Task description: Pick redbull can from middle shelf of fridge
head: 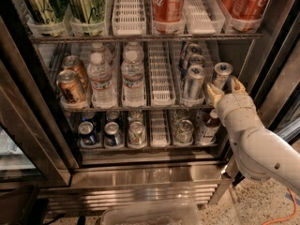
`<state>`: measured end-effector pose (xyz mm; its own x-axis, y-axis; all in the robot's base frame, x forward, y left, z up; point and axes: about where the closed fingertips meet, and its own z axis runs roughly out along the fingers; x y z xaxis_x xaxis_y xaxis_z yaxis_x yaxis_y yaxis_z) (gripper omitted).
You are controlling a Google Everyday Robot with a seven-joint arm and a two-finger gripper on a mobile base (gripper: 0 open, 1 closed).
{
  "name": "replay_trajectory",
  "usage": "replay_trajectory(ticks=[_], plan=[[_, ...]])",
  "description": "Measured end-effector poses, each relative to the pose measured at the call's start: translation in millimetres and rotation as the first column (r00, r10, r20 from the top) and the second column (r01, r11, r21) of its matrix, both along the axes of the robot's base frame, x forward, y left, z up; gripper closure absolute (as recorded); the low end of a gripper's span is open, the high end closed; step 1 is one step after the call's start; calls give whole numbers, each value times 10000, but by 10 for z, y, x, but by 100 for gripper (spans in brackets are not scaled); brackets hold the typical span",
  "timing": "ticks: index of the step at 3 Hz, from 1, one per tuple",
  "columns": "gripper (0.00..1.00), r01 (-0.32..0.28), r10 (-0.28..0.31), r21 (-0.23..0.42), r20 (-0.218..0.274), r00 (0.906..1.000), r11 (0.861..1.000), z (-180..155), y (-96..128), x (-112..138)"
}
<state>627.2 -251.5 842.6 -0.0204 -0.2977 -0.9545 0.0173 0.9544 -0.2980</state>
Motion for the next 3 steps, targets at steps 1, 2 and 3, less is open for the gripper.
replay_trajectory(ticks=[1, 2, 3], plan=[[100, -7, 7, 35, -20, 10000, 10000, 11, 6, 1], [100, -175, 173, 146, 139, 9998, 9997, 179, 77, -41], [100, -429, 424, 124, 442, 9981, 9990, 473, 215, -128]])
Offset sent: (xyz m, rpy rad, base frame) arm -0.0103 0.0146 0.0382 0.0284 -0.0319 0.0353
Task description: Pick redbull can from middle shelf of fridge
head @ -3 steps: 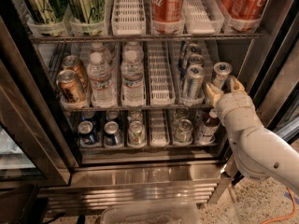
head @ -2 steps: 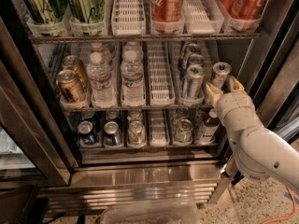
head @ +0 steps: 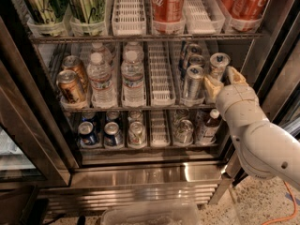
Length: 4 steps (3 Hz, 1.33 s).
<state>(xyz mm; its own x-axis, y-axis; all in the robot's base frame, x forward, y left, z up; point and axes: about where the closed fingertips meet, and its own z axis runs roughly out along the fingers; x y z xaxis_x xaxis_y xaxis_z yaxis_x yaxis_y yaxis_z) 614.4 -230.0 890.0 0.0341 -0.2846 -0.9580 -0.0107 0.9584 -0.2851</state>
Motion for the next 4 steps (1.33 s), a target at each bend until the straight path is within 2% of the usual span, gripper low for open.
replay_trajectory(ticks=[1, 2, 3, 4], plan=[[100, -1, 1, 1, 0, 10000, 10000, 0, 0, 0], [100, -297, 298, 134, -8, 9996, 9995, 78, 36, -124], [100, -618, 617, 90, 76, 9981, 9981, 221, 40, -372], [100, -612, 611, -146, -102, 9981, 9980, 266, -79, -637]])
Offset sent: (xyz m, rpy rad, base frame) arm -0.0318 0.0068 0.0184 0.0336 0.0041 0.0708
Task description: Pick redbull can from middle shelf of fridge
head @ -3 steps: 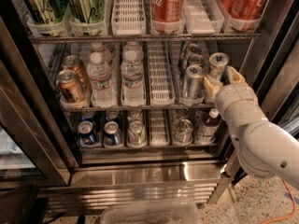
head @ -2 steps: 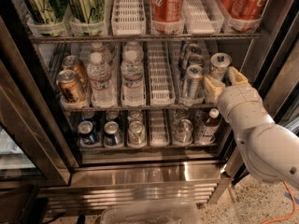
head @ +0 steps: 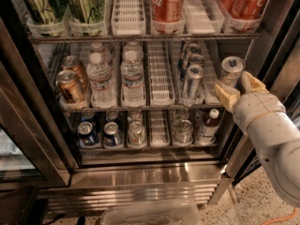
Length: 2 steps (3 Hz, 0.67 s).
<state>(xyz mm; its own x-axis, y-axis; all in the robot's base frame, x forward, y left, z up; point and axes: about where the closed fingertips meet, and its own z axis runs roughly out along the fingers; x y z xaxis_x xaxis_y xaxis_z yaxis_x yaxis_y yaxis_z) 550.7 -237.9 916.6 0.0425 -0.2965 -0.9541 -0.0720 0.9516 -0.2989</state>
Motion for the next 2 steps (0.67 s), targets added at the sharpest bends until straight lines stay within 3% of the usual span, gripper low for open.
replay_trajectory(ticks=[1, 2], plan=[[100, -311, 302, -260, -341, 9990, 9992, -8, 2, -245], [100, -1189, 1116, -534, -1242, 9860, 9915, -210, 190, -490]])
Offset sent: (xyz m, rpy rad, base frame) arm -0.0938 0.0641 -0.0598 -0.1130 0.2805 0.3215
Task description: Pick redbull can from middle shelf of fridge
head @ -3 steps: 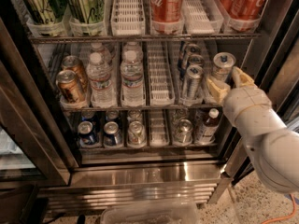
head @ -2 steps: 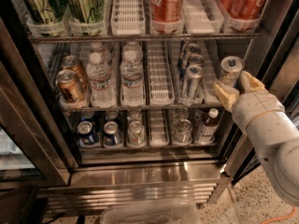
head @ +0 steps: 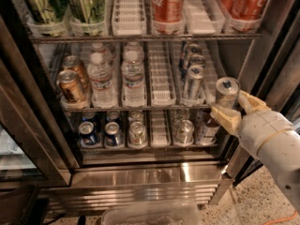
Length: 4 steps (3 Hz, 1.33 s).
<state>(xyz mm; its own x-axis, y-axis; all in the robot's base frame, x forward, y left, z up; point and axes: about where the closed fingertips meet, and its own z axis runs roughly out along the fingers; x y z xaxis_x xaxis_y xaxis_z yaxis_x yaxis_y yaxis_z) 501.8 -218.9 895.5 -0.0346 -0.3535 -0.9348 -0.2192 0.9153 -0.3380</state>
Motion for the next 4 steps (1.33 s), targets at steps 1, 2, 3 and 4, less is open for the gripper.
replay_trajectory(ticks=[1, 2, 3, 4], plan=[[100, -1353, 1328, -184, -1003, 9861, 9906, -242, 332, -251], [100, -2857, 2804, -78, -1678, 9451, 9583, -317, 706, -460], [100, -4478, 4461, 401, -2027, 8717, 8933, -263, 1141, -654], [100, -5728, 5828, 1107, -2008, 7874, 8122, -107, 1518, -807]])
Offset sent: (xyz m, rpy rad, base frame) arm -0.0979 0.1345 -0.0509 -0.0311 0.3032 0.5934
